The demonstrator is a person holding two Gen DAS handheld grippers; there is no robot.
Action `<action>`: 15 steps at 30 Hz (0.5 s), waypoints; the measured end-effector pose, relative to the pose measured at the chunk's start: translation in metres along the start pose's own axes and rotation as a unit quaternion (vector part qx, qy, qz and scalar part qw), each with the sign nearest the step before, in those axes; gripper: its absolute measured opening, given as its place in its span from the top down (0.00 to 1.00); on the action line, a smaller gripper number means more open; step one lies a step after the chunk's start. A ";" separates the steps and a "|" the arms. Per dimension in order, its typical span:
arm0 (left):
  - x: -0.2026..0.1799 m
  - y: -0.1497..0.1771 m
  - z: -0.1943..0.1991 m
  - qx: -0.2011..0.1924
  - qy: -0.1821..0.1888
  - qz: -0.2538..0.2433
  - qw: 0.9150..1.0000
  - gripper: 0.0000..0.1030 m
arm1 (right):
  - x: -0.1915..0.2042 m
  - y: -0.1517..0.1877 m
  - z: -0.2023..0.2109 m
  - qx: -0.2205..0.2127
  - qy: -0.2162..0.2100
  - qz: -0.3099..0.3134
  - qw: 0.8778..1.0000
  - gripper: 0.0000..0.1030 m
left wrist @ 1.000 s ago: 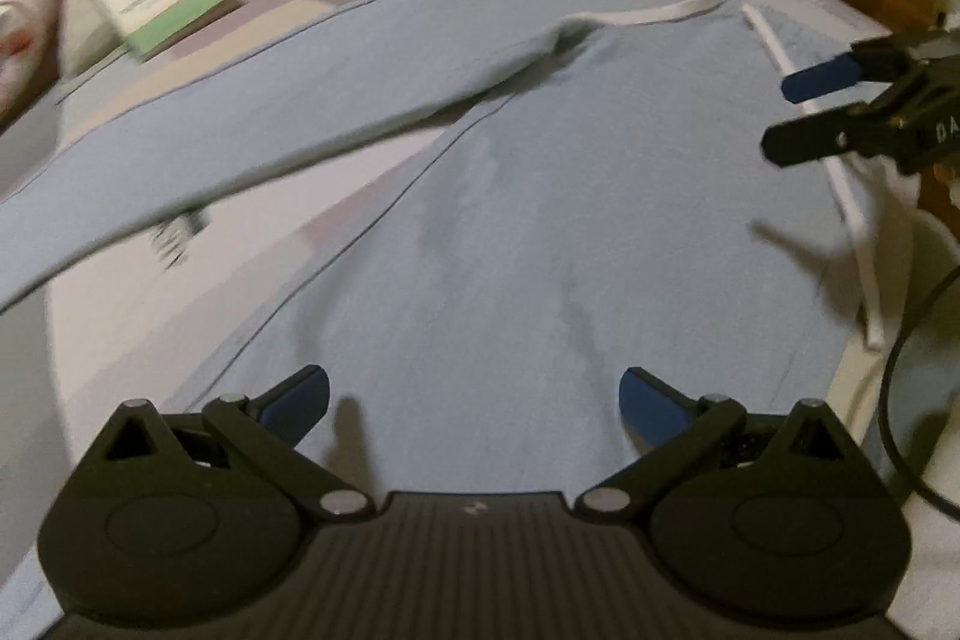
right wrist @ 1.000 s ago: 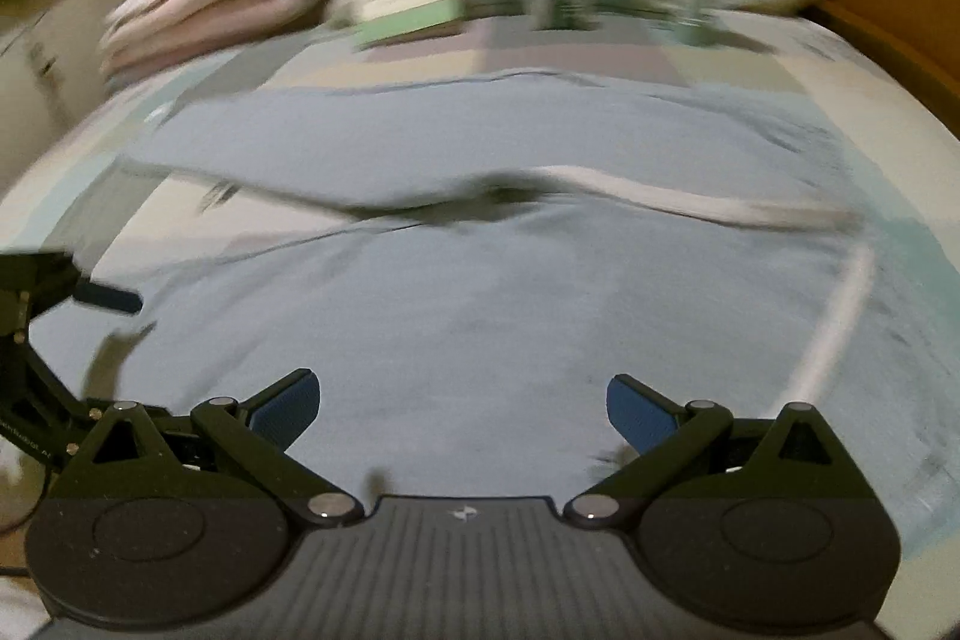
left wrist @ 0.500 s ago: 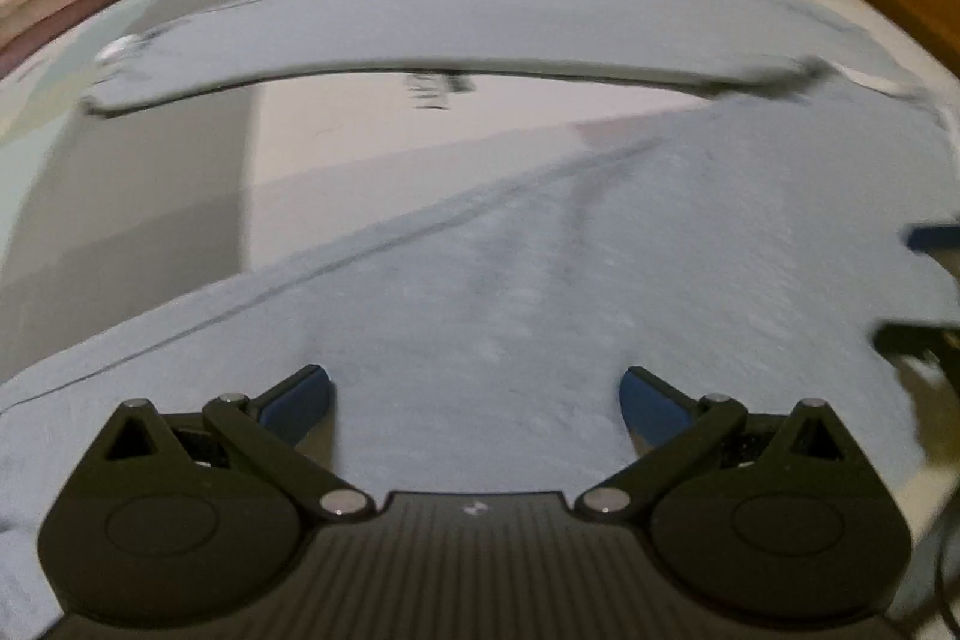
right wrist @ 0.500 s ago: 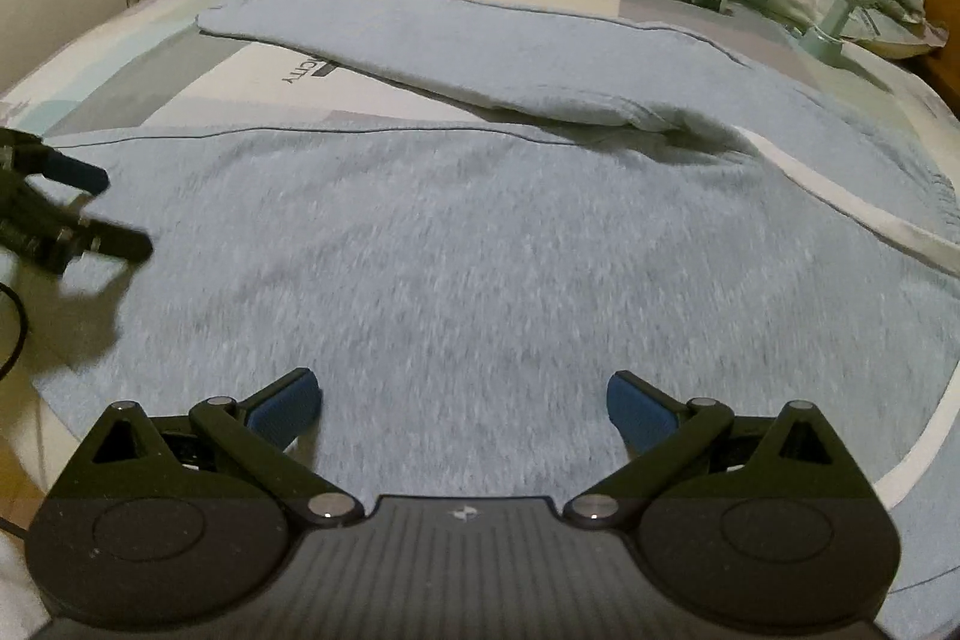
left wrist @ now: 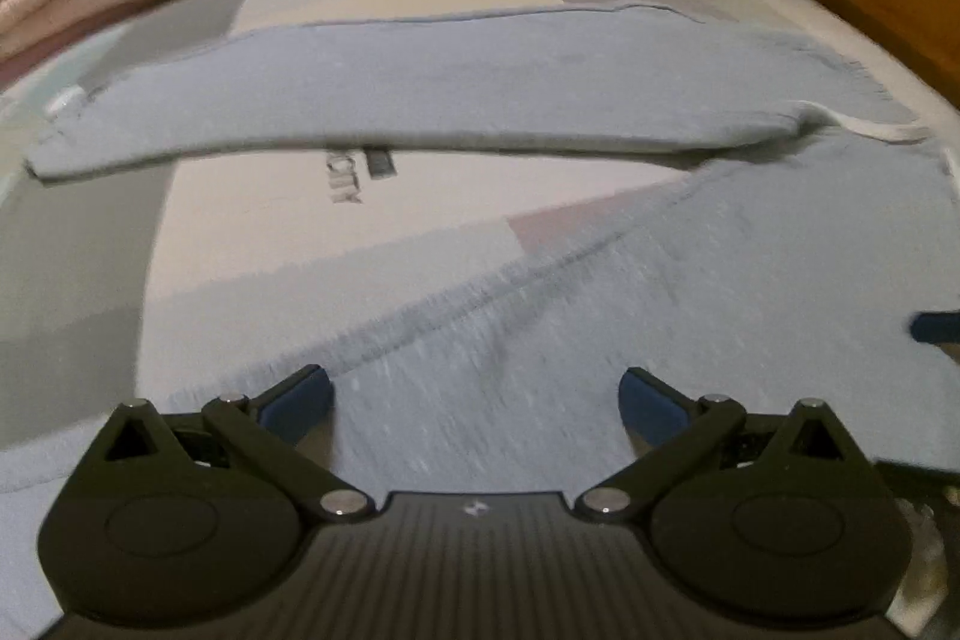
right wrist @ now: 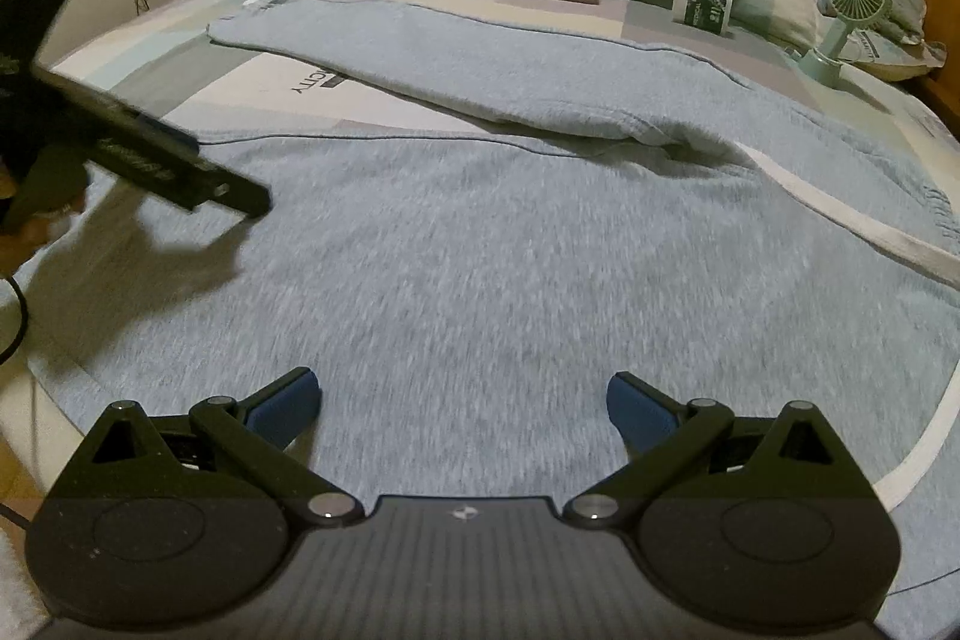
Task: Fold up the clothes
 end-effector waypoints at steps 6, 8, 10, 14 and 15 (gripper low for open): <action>0.019 -0.005 0.035 -0.013 -0.002 0.003 1.000 0.01 | 0.000 -0.001 0.000 0.004 0.001 -0.001 1.000 0.00; 0.041 0.000 0.053 -0.016 -0.029 -0.007 0.999 0.01 | 0.001 -0.002 0.000 0.009 0.004 -0.002 1.000 0.00; 0.072 0.013 0.075 -0.015 -0.062 -0.007 0.998 0.01 | 0.001 -0.003 0.002 0.012 0.013 -0.005 1.000 0.00; 0.130 0.055 0.114 0.005 -0.102 0.015 0.995 0.01 | 0.005 -0.005 0.008 0.005 0.025 -0.004 1.000 0.00; 0.140 0.068 0.121 0.012 -0.104 0.020 0.994 0.01 | 0.007 -0.006 0.009 0.003 0.025 -0.005 1.000 0.00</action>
Point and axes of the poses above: each gripper's, at about its wrist camera, not at the fingertips, and z roughly against the way its jaws point, x to its left, y to its underside, the point moved 10 cm from there along -z, roughly the way its jaws point, and after that the axes turned 14 degrees about -x, right-handed, at the moved point
